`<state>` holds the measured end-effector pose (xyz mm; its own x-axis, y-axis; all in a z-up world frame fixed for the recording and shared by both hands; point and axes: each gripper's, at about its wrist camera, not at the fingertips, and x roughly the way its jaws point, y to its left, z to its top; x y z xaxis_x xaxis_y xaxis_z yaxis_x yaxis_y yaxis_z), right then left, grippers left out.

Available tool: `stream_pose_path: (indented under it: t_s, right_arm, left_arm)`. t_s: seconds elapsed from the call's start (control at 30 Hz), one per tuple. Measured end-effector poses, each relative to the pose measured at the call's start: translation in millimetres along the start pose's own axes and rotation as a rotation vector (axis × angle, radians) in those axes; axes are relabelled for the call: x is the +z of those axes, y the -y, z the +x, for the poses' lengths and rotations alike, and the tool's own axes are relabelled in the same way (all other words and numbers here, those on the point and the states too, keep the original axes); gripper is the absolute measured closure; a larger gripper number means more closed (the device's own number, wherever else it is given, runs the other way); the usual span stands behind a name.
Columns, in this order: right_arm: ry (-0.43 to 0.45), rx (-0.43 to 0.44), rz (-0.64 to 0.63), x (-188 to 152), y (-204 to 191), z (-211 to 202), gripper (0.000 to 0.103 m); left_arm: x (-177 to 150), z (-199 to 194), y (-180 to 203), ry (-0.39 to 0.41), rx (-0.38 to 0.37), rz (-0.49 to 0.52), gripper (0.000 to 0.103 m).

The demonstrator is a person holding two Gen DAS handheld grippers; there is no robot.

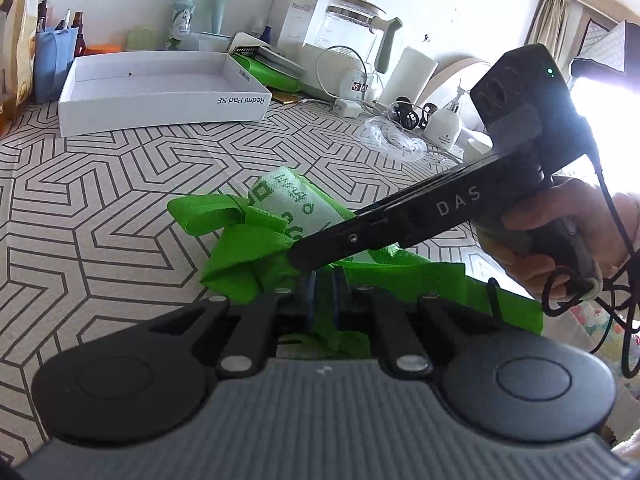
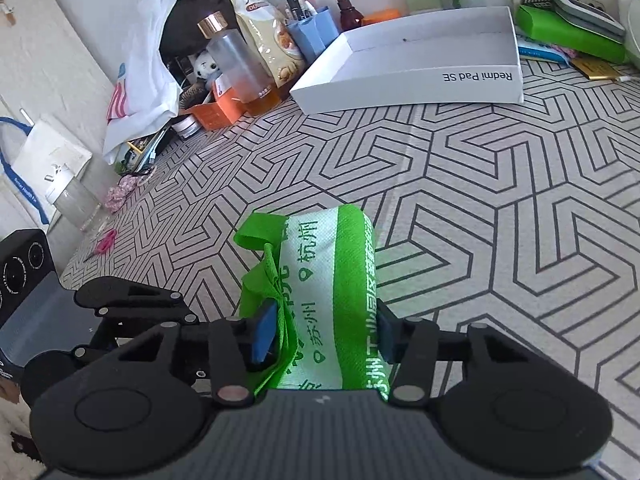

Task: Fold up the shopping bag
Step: 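Lift the rolled green bag with the right gripper while the left gripper releases the handles, then grasp the clear plastic mesh band with the left gripper while the right gripper holds the bag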

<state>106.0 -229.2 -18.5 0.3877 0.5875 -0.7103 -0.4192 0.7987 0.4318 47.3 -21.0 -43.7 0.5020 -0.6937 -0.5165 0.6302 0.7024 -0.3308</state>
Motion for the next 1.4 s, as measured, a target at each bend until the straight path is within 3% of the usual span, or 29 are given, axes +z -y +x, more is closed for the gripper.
stream_pose_path:
  t_s: [0.13,0.23,0.3,0.33,0.5,0.6,0.67,0.77,0.83,0.9,0.97,1.17,1.3,1.4]
  right_arm:
    - [0.054,-0.019,-0.015,-9,-7,-3,0.06]
    - [0.129,0.012,0.055,-19,-1,-11,0.063]
    - [0.237,0.035,0.131,-31,10,-24,0.063]
    - [0.287,0.047,0.164,-37,16,-30,0.063]
    - [0.467,0.127,0.345,-72,45,-53,0.063]
    - [0.551,0.152,0.388,-91,55,-64,0.063]
    - [0.624,0.136,0.38,-105,58,-78,0.063]
    - [0.755,0.029,0.346,-125,59,-102,0.063]
    - [0.822,0.002,0.353,-136,65,-116,0.063]
    - [0.869,-0.007,0.378,-146,73,-126,0.063]
    - [0.907,-0.013,0.413,-157,83,-135,0.063]
    - [0.937,-0.033,0.503,-182,111,-140,0.063]
    - [0.951,-0.025,0.521,-182,119,-138,0.063]
    - [0.947,-0.017,0.502,-177,120,-137,0.063]
  left_arm:
    - [2,-2,-8,-0.007,-0.029,-0.035,0.097]
    - [10,-14,-20,-0.013,-0.071,-0.09,0.088]
    - [15,-28,-27,0.005,-0.11,-0.129,0.065]
    - [18,-35,-30,0.017,-0.115,-0.142,0.061]
    - [41,-58,-35,0.054,-0.076,-0.164,0.06]
    - [66,-49,-27,0.018,-0.029,-0.12,0.06]
    - [82,-30,-15,-0.041,-0.004,-0.008,0.057]
    - [105,11,-1,-0.096,0.091,0.096,0.057]
    - [128,45,2,-0.135,0.036,0.067,0.056]
    - [148,76,4,-0.165,-0.041,-0.007,0.047]
    - [165,109,13,-0.176,-0.075,-0.028,0.045]
    - [183,198,63,-0.218,-0.04,0.156,0.045]
    - [195,249,62,-0.25,-0.056,0.086,0.044]
    - [195,283,52,-0.316,-0.049,0.012,0.037]
